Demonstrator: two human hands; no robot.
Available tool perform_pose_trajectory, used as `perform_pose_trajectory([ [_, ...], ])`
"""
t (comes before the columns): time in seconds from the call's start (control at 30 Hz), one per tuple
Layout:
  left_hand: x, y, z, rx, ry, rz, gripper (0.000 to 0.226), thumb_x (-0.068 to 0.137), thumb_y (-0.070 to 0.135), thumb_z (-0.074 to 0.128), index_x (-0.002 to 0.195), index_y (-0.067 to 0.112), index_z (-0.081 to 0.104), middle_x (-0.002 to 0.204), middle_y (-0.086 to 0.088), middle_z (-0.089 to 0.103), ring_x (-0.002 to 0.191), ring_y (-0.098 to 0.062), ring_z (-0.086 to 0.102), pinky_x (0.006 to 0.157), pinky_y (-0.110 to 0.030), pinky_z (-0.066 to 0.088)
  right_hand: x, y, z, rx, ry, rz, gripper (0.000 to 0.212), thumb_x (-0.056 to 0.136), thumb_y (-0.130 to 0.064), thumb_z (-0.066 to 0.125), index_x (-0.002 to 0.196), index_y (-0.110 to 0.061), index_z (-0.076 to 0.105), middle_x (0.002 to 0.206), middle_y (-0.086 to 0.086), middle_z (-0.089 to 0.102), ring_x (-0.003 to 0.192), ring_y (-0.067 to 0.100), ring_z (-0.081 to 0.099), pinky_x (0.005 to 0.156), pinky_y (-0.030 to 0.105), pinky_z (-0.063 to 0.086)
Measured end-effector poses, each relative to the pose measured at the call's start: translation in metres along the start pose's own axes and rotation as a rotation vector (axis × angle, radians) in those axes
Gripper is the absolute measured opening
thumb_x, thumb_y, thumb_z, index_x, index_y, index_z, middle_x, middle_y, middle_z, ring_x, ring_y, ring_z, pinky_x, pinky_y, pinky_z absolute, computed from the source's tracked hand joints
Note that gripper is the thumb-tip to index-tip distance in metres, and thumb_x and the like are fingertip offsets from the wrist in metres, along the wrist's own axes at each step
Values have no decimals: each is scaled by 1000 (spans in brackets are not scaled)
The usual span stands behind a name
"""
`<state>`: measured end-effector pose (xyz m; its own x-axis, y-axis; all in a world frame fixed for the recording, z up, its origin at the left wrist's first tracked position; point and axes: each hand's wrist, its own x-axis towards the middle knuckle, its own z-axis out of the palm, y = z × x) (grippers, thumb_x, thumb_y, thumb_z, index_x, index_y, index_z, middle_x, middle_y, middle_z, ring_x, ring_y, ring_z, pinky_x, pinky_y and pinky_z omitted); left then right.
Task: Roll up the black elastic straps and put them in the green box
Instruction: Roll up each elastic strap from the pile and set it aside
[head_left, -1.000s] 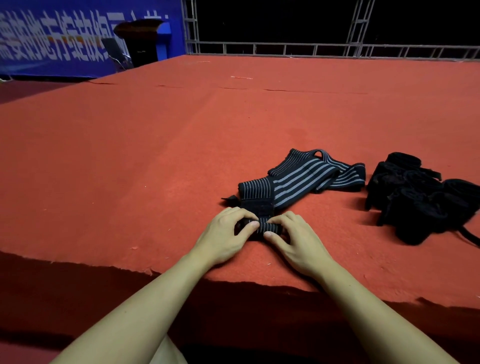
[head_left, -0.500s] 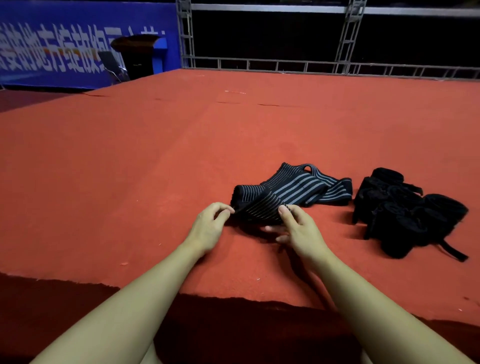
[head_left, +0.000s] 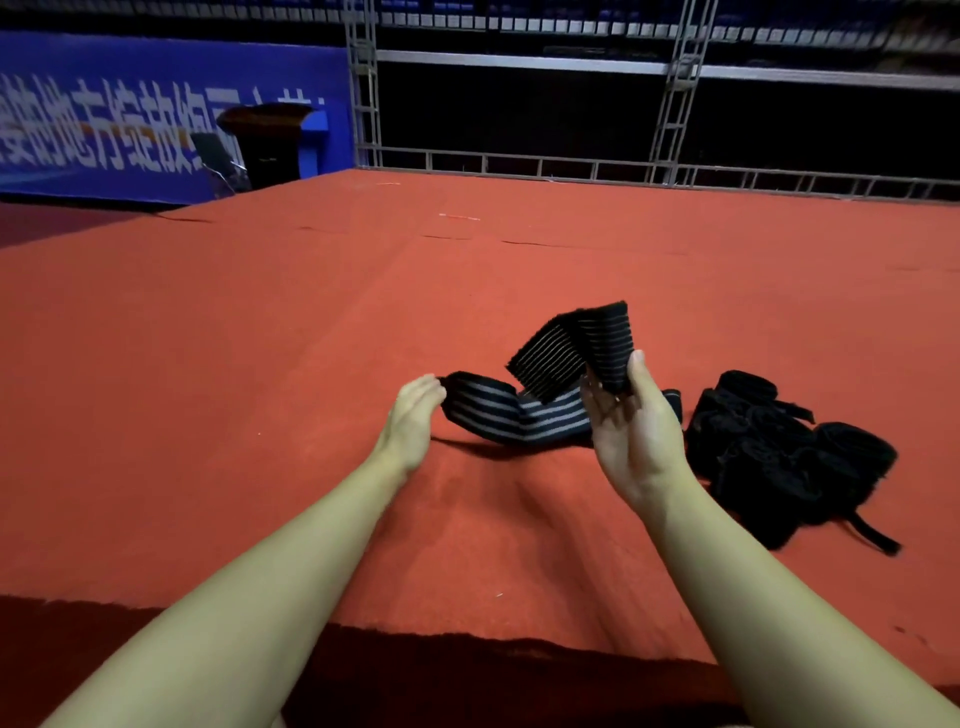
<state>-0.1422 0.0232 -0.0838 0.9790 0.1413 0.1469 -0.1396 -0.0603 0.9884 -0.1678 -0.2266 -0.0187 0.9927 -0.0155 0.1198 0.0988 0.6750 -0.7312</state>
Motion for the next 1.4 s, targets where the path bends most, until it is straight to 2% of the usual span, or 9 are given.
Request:
perform_pose_trajectory([
  [0.1,10,17,0,25,-63,-26,89,86,43,65,160,10,27,169,-9,22,153,-18,26,128,-42,18,-8,5,-1,-138,-112,-38,30,103,-26,53,102,-16,80,110,-1,76,103,8,69,96,24,53],
  [0.2,10,19,1,254,-52,12,65,99,41,59,155,13,41,171,-10,-5,157,-21,10,126,-30,6,-20,23,-14,-473,-256,-58,47,92,-41,70,125,-8,71,135,1,68,130,11,59,112,29,42],
  [0.3,-8,9,-4,379,-60,82,42,106,34,50,144,15,56,160,-12,32,150,-20,30,118,-20,15,-36,41,-37,-964,-452,-14,21,99,-35,65,95,-17,77,148,-6,56,136,-1,50,120,31,35],
  [0.37,-32,5,-6,396,-89,193,39,102,39,50,131,17,63,138,-6,57,131,-8,49,116,-20,30,-46,52,-51,-1198,-554,20,26,100,-33,65,76,-28,71,151,-12,52,136,-8,47,120,32,32],
  [0.47,-71,-8,-4,450,-184,293,39,94,49,50,113,21,69,120,4,65,113,-2,59,94,-14,45,-56,60,-66,-1361,-654,15,26,100,-36,65,75,-30,69,155,-17,46,141,-8,39,120,30,30],
  [0.73,-123,-30,9,767,-394,541,19,99,43,58,104,26,64,101,14,55,98,-9,53,90,-32,45,-70,64,-86,-1514,-706,-87,18,94,-57,61,83,-44,66,155,-28,39,154,0,13,120,34,16],
  [0.87,-128,-32,11,856,-429,610,21,100,39,56,110,22,62,103,13,54,96,-8,49,89,-28,44,-75,68,-91,-1541,-630,-185,41,86,-73,50,85,-38,71,131,-33,49,137,-1,26,114,36,23],
  [1.2,-123,-31,14,846,-450,520,18,104,34,48,117,26,57,109,17,59,100,-5,50,94,-24,40,-80,71,-90,-1466,-592,-332,18,92,-53,61,97,-36,63,95,-17,58,104,10,49,89,24,42],
  [1.4,-126,-33,13,866,-384,581,14,103,39,54,108,29,62,110,17,49,102,-6,48,93,-29,45,-77,73,-93,-1465,-559,-361,31,90,-63,59,97,-35,71,117,-24,59,120,3,47,103,21,37],
])
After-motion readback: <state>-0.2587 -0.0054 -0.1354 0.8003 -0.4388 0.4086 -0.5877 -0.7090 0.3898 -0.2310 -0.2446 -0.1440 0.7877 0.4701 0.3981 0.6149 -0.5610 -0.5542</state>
